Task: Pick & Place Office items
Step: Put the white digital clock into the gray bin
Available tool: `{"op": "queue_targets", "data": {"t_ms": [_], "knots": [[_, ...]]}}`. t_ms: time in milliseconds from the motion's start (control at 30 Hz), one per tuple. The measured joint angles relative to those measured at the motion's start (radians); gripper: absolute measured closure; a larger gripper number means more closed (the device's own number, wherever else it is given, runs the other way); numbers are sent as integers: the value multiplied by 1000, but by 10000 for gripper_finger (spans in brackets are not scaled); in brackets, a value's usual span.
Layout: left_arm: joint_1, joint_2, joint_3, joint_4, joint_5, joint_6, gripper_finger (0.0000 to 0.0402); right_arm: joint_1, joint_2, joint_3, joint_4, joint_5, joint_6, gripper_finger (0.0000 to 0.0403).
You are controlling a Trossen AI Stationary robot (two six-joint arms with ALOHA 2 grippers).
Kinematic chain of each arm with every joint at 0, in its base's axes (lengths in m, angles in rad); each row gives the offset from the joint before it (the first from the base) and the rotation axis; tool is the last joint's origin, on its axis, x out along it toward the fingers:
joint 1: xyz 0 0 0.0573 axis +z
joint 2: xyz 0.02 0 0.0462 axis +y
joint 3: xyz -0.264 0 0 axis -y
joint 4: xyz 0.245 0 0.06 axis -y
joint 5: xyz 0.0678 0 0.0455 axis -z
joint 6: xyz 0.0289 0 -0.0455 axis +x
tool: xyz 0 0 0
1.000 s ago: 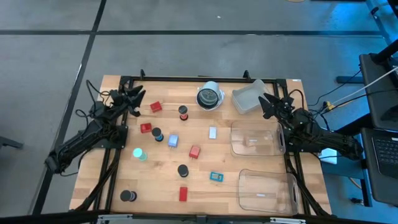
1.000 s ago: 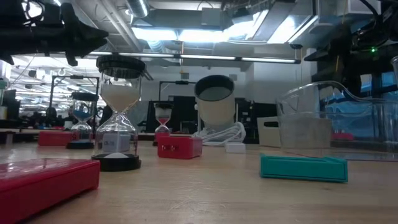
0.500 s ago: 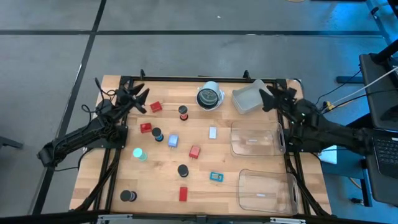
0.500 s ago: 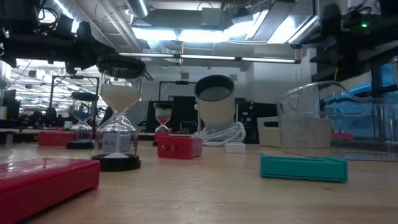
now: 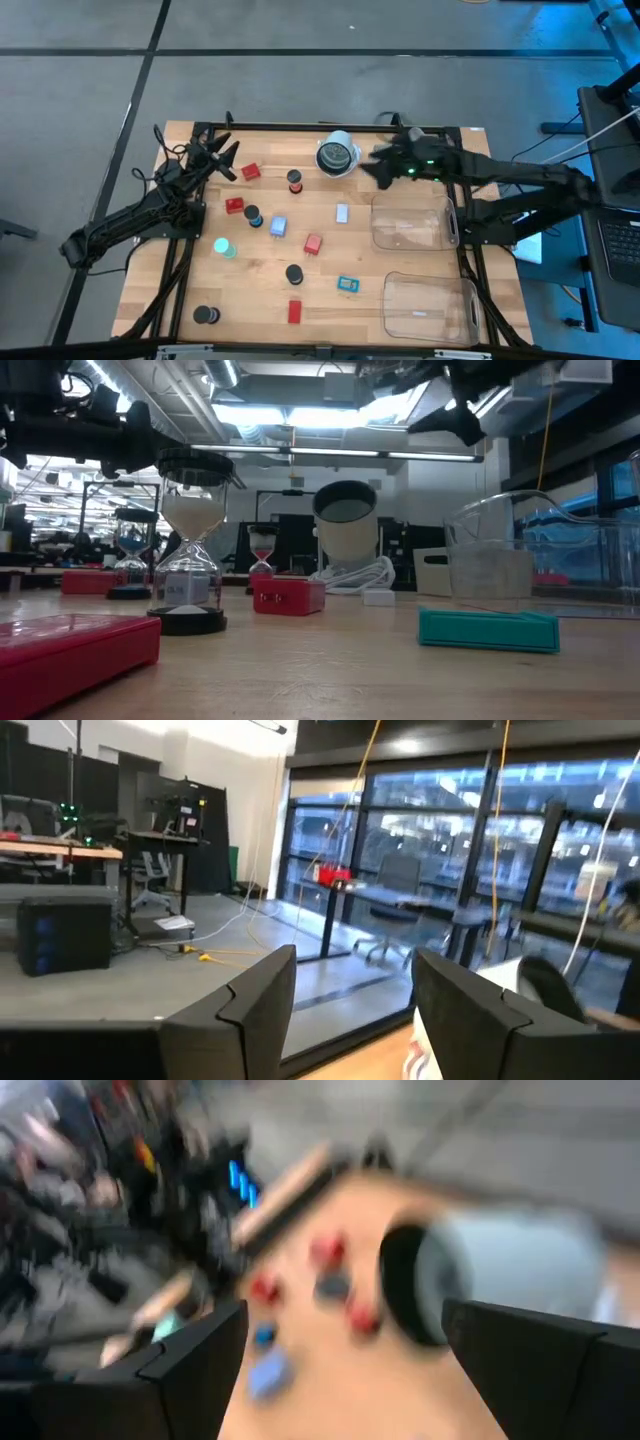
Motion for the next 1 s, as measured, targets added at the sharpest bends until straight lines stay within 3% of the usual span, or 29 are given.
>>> {"op": "queue_targets", "data": {"t_ms": [167, 400, 533, 767, 1000], "knots": [[0, 1, 0, -92, -26, 11, 205, 50, 184, 218, -278, -98, 276, 67], [-1, 1, 0, -213, -15, -135, 205, 64, 393, 369, -306, -277, 532, 67], [-1, 1, 0, -261, 52, -197, 205, 64, 491, 405, -307, -319, 535, 67], [-1, 1, 0, -270, 275, -231, 205, 51, 632, 411, -310, -278, 446, 67], [-1, 1, 0, -252, 364, -264, 205, 52, 738, 412, -314, -249, 345, 67]]}}
